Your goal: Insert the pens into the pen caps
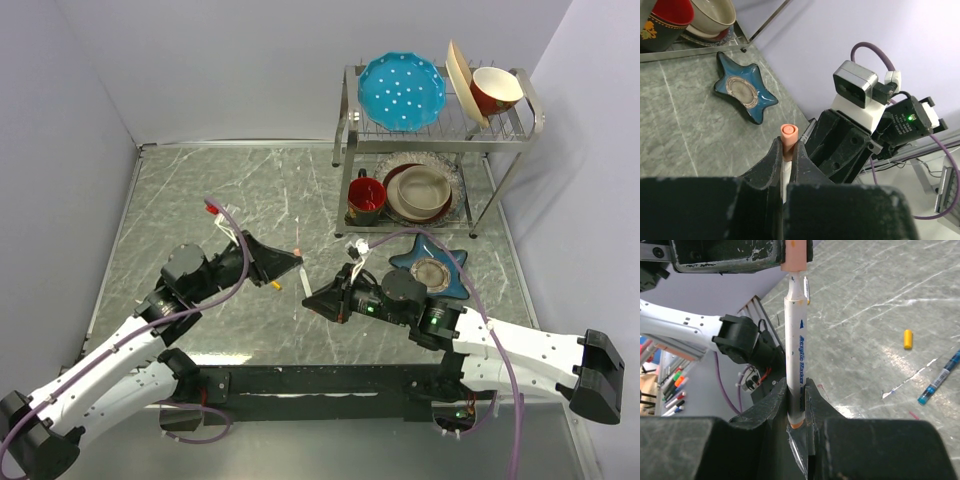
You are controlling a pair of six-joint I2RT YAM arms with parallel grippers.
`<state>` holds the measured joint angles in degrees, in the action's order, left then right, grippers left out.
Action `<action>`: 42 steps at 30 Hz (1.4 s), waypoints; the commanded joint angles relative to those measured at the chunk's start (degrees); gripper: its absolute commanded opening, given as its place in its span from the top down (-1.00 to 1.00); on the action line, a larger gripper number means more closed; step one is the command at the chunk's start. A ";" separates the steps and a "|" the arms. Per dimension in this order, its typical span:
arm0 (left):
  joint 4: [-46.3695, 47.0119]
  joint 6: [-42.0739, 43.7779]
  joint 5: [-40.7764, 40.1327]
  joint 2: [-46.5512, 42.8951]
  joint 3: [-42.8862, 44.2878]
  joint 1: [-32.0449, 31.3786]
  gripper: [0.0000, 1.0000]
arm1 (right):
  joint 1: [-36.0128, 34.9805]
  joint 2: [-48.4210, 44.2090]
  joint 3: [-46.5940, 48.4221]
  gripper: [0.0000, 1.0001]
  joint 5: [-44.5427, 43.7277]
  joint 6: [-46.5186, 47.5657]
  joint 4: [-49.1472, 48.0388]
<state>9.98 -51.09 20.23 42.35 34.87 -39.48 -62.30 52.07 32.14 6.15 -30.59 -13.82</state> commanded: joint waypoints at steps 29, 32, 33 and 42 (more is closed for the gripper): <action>-9.45 3.45 -2.91 0.01 1.25 -1.91 0.98 | 0.16 2.59 4.95 1.00 -3.43 -1.58 -8.76; -11.19 4.33 -5.19 -0.07 1.78 -2.00 0.98 | 0.08 3.21 4.95 1.00 -3.60 -2.19 -8.94; -10.86 4.42 -4.85 -0.16 1.86 -2.00 0.98 | 0.08 3.38 4.95 1.00 -4.47 -2.28 -8.85; -6.90 2.75 2.88 -1.39 -0.77 -2.00 0.78 | 0.16 3.82 7.93 1.00 -6.06 2.90 -6.83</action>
<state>3.57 -48.71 15.46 41.82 35.27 -40.75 -62.59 56.40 33.69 3.99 -31.62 -14.44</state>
